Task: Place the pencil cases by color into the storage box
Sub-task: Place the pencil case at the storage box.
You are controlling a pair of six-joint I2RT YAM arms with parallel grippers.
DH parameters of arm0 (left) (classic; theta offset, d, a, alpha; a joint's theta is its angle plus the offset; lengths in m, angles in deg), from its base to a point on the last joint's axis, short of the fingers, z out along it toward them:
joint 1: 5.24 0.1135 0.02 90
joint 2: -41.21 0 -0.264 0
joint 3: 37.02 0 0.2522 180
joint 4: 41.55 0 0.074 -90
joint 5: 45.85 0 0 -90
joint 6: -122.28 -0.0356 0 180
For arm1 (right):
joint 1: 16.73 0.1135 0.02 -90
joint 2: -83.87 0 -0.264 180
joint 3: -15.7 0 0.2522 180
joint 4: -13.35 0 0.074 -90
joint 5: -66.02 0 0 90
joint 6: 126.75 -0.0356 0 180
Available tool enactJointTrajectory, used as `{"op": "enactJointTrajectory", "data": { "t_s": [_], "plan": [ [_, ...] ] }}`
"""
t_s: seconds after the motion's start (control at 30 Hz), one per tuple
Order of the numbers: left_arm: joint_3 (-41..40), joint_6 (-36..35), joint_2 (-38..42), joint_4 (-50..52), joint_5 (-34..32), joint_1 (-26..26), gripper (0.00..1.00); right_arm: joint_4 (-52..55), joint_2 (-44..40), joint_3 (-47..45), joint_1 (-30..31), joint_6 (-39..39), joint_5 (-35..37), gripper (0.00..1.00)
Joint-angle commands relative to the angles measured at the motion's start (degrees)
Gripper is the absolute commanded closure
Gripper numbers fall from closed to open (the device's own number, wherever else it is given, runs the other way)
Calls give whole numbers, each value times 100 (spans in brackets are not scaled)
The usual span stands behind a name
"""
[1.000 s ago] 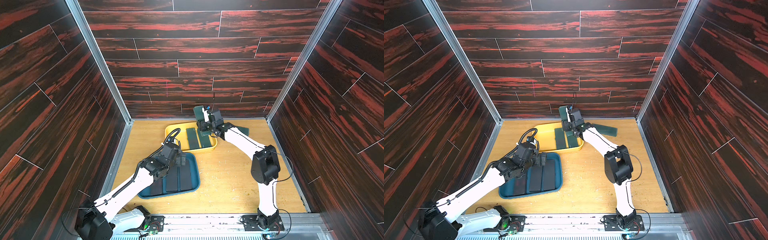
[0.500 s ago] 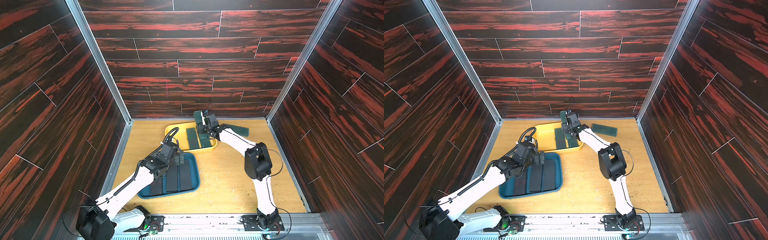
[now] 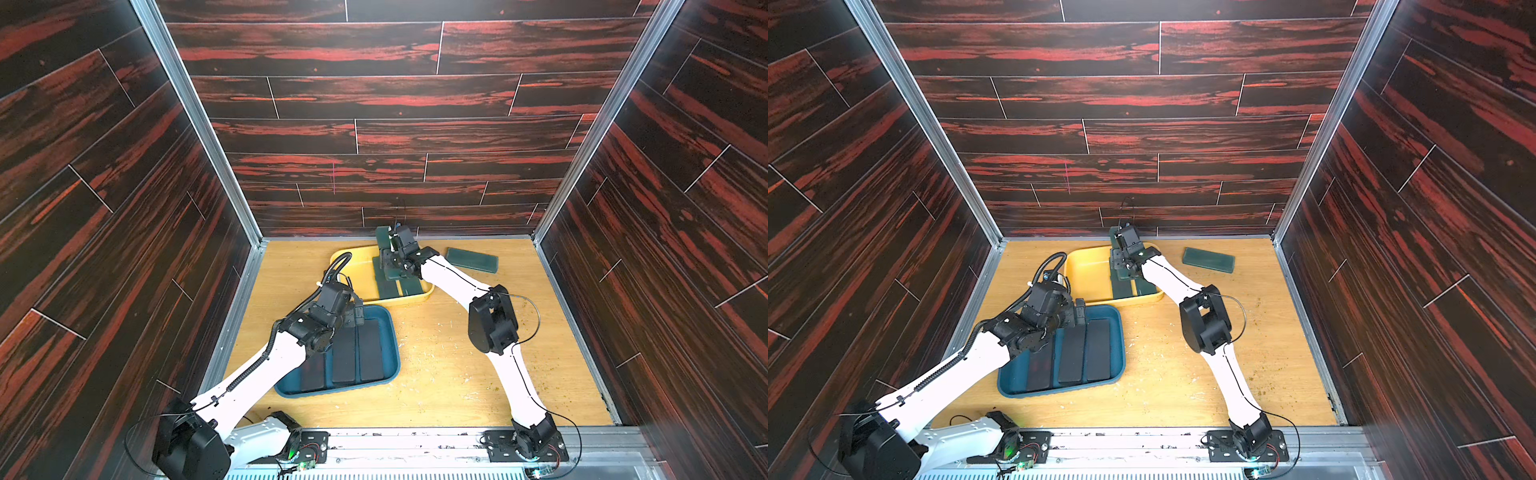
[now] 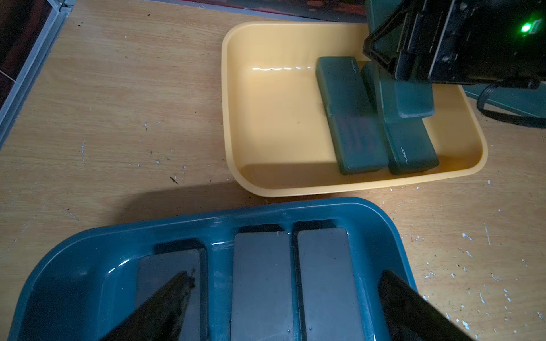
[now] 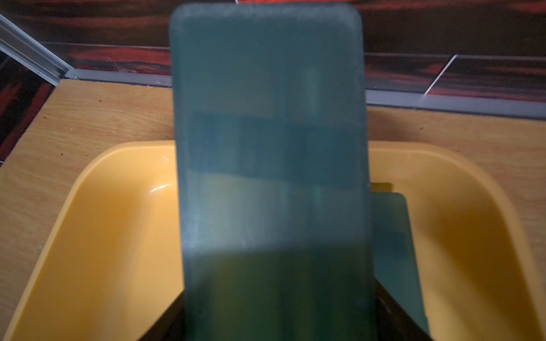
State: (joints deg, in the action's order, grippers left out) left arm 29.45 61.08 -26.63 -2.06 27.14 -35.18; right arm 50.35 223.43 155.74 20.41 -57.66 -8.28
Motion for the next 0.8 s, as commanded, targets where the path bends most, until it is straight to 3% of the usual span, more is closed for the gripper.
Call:
{"op": "enactJointTrajectory", "data": {
  "t_s": [0.0, 0.3, 0.77],
  "plan": [
    [-33, 120, 142, 62, -124, 96, 0, 293, 438, 507, 180, -291, 30, 47],
    [-93, 232, 172, 155, -197, 380, 0, 690, 1025, 1396, 431, -692, -167, 47],
    [-295, 306, 433, 112, -144, 515, 0, 612, 1313, 1556, 758, -1201, -340, 47]
  ]
}}
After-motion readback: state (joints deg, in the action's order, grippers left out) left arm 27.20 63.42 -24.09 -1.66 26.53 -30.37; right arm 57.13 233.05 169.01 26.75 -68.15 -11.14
